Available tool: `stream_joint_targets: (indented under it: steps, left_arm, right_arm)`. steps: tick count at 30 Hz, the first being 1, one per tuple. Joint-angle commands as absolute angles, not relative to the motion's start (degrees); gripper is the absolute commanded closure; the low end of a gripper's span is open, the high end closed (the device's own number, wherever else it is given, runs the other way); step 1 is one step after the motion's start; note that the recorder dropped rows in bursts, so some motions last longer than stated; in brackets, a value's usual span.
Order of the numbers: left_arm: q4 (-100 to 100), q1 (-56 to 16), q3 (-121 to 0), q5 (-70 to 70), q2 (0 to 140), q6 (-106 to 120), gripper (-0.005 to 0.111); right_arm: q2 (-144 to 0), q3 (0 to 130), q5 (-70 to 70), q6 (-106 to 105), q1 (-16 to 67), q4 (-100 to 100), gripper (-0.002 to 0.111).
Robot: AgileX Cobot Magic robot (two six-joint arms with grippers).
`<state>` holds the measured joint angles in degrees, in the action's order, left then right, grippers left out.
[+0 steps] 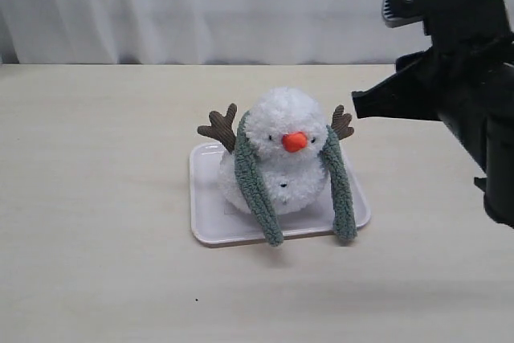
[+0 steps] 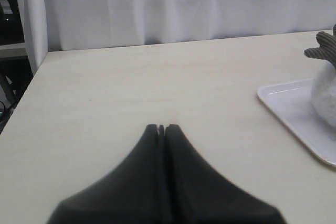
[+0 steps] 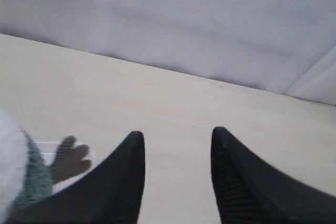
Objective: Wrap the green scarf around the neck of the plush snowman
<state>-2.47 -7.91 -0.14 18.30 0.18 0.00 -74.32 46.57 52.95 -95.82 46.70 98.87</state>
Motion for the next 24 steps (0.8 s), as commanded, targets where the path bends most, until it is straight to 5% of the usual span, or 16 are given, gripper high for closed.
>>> stream_joint_targets:
  steps: [1,5,9,11,17,24]
  left_arm:
    - [-2.3,-7.8,0.0,17.7,0.0,0.3,0.107]
    - [-2.3,-7.8,0.0,17.7,0.0,0.3,0.107]
    - [-2.3,-7.8,0.0,17.7,0.0,0.3,0.107]
    - [-2.3,-7.8,0.0,17.7,0.0,0.3,0.107]
    - [-2.3,-7.8,0.0,17.7,0.0,0.3,0.107]
    - [-2.3,-7.8,0.0,17.7,0.0,0.3,0.107]
  right_arm:
    - [-72.6,46.3,55.5,-99.4,46.5,99.9,0.086]
    - [-70.4,46.3,29.4,-94.2,39.1,99.9,0.091]
    - [-70.9,46.3,-14.4,-88.5,24.4,99.9,0.091]
    - [-71.2,46.7,-22.3,-77.5,17.9,91.4,0.091]
    - [-70.5,47.4,-24.3,-30.7,8.3,32.9,0.088]
    - [-68.5,47.2,-26.3,-9.8,8.2,11.9,0.075]
